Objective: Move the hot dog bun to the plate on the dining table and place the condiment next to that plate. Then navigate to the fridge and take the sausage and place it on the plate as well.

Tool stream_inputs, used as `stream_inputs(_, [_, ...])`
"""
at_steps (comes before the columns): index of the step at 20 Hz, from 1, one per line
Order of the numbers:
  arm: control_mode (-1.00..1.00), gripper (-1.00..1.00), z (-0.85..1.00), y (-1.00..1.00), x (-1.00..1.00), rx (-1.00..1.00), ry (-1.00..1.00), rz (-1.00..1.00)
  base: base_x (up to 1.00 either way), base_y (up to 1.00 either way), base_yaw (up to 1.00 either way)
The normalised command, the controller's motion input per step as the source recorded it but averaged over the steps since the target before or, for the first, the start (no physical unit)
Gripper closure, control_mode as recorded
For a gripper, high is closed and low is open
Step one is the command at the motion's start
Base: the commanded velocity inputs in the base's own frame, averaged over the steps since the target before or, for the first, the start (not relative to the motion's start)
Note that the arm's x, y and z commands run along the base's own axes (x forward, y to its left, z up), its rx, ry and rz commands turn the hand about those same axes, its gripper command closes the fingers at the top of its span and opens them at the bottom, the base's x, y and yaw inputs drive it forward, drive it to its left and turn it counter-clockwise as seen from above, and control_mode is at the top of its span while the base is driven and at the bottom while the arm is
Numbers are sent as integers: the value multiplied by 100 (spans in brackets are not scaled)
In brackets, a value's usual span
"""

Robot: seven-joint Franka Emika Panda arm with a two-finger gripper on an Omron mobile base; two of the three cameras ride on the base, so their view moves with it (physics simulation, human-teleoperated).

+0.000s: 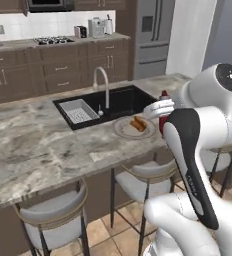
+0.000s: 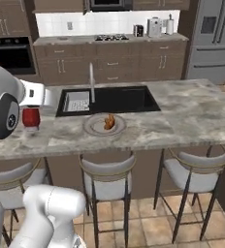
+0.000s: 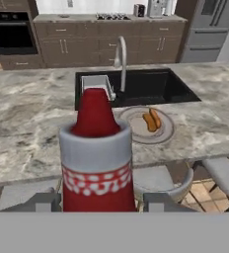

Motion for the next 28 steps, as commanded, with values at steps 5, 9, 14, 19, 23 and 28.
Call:
stream_inputs(5, [100,100,0,0,0,0,0,0,34,-85,38])
stream_inputs(9, [100,100,0,0,0,0,0,0,47,-73,40])
stream_inputs(14, [100,100,0,0,0,0,0,0,78,-37,28])
stream_inputs(19, [100,100,0,0,0,0,0,0,69,0,3])
stream_inputs(23, [-100,100,-11,46,-9,1,3,-1,2,0,0])
stream_inputs(28, [-100,100,-36,100,-7,0,-5,-17,0,0,0])
